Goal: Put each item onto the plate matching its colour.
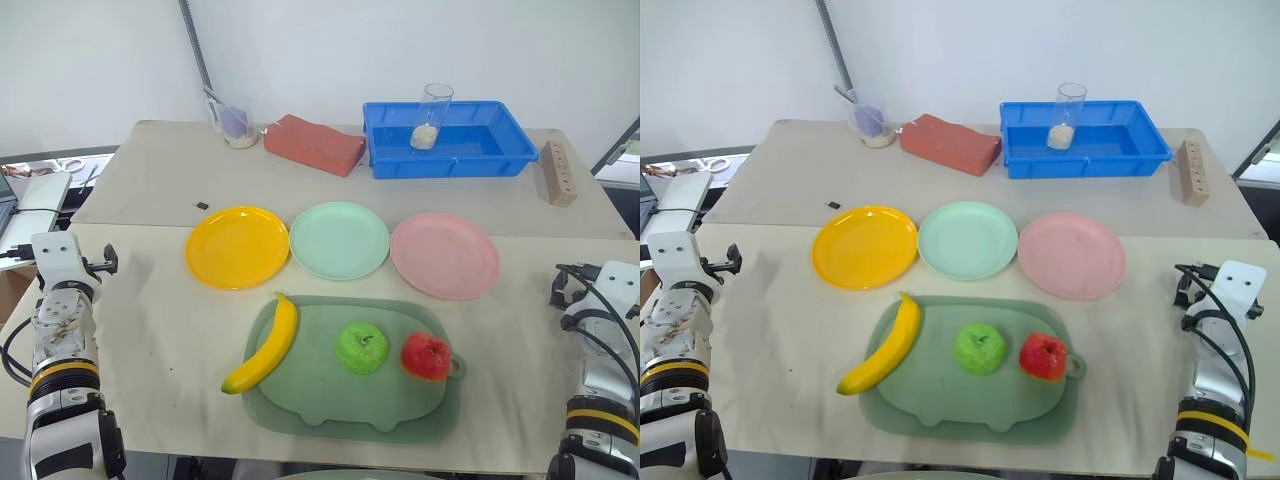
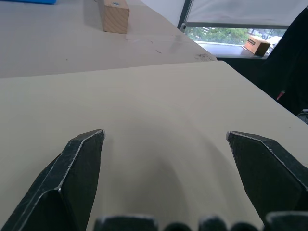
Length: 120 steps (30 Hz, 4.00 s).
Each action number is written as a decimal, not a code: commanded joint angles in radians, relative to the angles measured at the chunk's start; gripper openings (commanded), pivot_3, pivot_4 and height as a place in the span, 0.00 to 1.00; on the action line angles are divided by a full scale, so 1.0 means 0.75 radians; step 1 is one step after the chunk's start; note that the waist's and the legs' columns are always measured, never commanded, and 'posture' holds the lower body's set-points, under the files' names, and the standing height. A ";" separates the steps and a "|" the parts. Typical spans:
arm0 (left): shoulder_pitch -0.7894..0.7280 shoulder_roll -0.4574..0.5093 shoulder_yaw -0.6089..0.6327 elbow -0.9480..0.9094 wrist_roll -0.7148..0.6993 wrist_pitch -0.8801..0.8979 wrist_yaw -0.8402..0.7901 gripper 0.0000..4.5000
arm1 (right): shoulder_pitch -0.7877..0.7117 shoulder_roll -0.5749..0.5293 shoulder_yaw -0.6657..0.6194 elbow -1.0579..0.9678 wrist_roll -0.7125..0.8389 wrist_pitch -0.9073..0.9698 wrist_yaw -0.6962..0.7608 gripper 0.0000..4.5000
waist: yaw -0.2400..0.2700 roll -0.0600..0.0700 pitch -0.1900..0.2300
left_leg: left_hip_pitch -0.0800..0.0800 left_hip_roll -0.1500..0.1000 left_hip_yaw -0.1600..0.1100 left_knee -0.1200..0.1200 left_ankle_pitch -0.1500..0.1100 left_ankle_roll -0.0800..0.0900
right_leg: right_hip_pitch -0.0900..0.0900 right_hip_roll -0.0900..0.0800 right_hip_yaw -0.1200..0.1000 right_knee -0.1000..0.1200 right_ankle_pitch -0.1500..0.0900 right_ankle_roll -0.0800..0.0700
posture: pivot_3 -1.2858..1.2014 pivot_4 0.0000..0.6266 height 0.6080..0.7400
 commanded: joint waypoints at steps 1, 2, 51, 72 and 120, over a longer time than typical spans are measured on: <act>0.002 0.022 0.015 -0.076 -0.026 -0.008 -0.046 1.00 | -0.012 -0.033 -0.014 -0.047 -0.003 -0.030 0.010 1.00 | 0.000 0.000 0.000 | 0.000 0.000 0.000 0.000 0.000 0.000 | 0.000 0.000 0.000 0.000 0.000 0.000 | 0.52 0.24 1.00; 0.004 0.030 0.012 -0.093 -0.029 -0.008 -0.067 1.00 | -0.008 -0.035 -0.010 -0.058 -0.004 -0.028 0.016 1.00 | 0.000 0.000 0.000 | 0.000 0.000 0.000 0.000 0.000 0.000 | 0.000 0.000 0.000 0.000 0.000 0.000 | 0.52 0.24 1.00; 0.403 0.342 -0.857 -1.794 -0.238 0.977 -0.870 0.83 | -0.436 -0.361 0.738 -1.378 0.910 0.819 1.417 1.00 | 0.012 -0.007 0.011 | -0.005 0.001 0.001 0.001 -0.005 -0.006 | -0.005 -0.004 -0.001 -0.006 -0.001 -0.006 | 0.52 0.24 1.00; -0.114 0.175 -0.555 -1.154 -0.201 1.021 -0.710 0.25 | -0.565 -0.247 0.799 -1.246 0.741 0.841 1.192 1.00 | 0.006 -0.008 0.012 | -0.005 0.001 -0.003 0.000 -0.001 0.002 | -0.007 0.000 -0.001 -0.004 0.000 -0.005 | 0.52 0.24 1.00; 0.538 0.351 -0.272 -1.835 -0.656 0.499 -1.533 1.00 | -0.325 -0.534 1.200 -1.302 0.325 0.817 1.509 0.88 | -0.008 -0.006 0.011 | -0.003 0.003 -0.001 0.000 -0.002 0.002 | -0.004 -0.003 -0.003 -0.006 -0.002 -0.010 | 0.52 0.24 1.00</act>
